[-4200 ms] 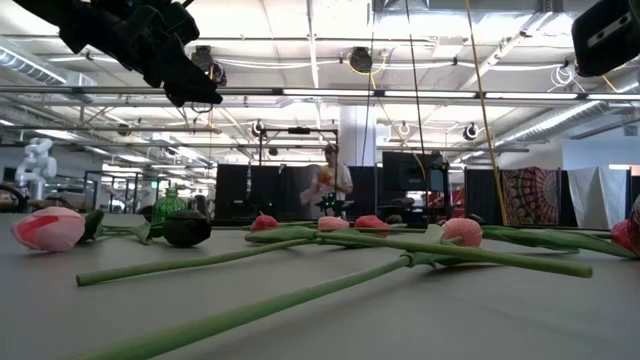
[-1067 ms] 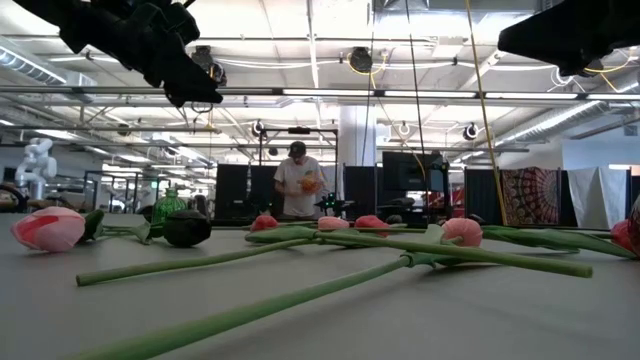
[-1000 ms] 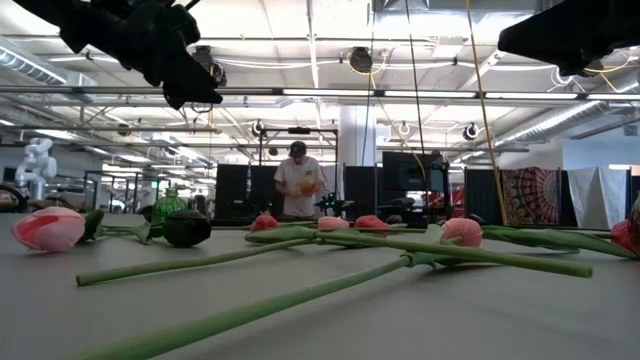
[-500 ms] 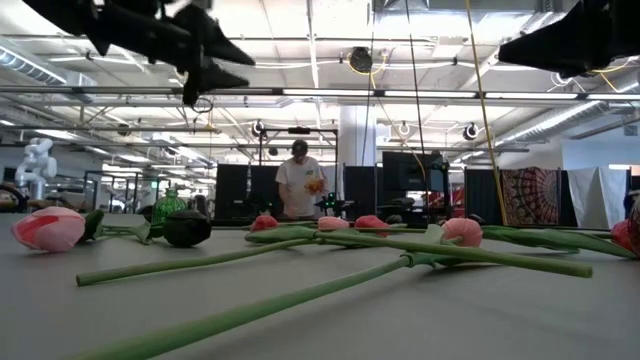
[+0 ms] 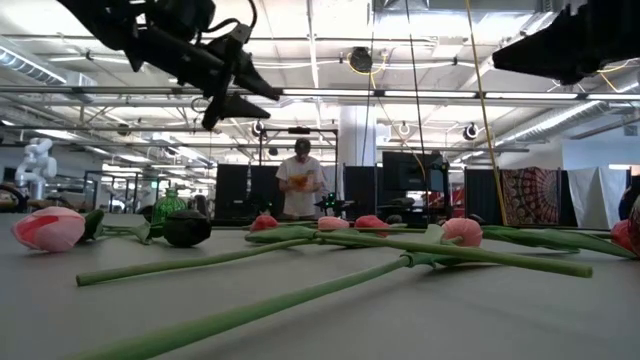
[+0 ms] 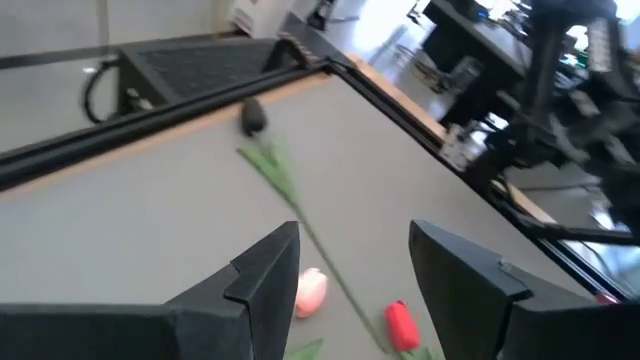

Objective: Sort flowers into vase by color
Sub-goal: Put the top black flower into the red vase

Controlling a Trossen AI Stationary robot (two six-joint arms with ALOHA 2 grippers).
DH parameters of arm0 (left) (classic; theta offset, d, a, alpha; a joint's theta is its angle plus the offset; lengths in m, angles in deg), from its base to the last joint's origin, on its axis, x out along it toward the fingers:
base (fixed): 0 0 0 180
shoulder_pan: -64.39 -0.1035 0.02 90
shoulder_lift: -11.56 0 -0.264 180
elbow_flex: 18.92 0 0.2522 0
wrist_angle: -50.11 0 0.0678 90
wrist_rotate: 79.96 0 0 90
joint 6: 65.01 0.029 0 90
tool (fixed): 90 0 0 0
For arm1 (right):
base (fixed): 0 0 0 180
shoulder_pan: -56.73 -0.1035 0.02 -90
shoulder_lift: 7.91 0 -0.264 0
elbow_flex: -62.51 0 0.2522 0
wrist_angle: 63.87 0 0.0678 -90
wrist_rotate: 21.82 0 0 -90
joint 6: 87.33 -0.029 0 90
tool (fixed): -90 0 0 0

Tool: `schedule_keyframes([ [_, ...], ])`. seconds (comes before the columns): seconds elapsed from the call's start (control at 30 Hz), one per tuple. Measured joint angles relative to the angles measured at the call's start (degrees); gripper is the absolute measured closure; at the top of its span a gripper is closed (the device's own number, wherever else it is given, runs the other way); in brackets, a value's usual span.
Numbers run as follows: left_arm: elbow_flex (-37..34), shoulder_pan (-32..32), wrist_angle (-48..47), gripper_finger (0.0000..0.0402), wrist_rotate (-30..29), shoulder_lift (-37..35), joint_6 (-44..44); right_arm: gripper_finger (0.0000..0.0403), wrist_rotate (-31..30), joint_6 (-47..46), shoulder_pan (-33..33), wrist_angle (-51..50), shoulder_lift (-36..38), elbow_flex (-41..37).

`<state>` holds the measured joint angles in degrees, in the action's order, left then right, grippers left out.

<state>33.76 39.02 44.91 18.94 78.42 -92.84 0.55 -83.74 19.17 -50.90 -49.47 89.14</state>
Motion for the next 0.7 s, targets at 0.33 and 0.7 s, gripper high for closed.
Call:
schedule_keyframes([
  [0.33,0.7,0.0,-1.2,0.0204,1.8,-0.7,6.5,0.0268,0.2,-6.4,9.4,0.8,0.0,2.8],
  [0.7,0.7,0.0,-3.6,0.0204,1.8,-2.6,15.7,0.0268,14.3,-29.3,20.5,-33.9,-2.4,19.5],
])
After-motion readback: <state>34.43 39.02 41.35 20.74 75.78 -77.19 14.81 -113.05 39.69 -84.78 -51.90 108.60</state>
